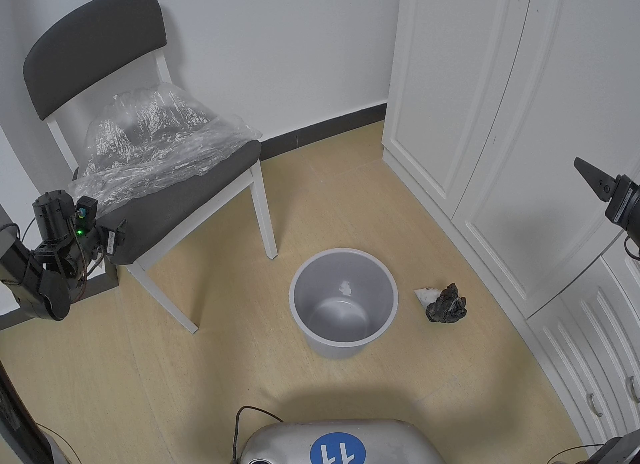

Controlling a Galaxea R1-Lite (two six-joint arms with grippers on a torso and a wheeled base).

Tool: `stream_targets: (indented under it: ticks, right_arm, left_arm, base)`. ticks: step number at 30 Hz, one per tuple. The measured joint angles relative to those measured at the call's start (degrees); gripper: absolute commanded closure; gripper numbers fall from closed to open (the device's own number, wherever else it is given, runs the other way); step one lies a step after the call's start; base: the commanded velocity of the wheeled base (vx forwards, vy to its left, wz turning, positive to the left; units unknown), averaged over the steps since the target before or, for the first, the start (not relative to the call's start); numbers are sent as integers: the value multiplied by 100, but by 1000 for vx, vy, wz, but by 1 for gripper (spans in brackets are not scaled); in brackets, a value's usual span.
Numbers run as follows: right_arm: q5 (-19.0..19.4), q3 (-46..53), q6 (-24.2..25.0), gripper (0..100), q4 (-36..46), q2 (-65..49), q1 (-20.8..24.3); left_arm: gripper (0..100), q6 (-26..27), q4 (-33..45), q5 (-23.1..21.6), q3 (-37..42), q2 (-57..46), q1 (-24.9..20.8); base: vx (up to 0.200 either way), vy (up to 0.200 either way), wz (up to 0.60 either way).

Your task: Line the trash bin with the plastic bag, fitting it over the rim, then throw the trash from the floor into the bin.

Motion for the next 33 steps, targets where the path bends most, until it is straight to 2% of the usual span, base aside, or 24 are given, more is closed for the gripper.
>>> stream_targets:
  ticks: [9,16,33]
  right_arm:
    - [0,-2,0,0,-9,11,7]
    - [0,2,0,0,-11,13,0]
    - [0,9,0,0,-17,13,0]
  left_arm:
    - [0,46,-195,44,-312,421,-49]
    - [0,44,-206,354,-664,631,-123]
    - [0,221,-216,388,-1147,863,-138]
  base:
    - [0,0,0]
    - [0,0,0]
    - [0,0,0]
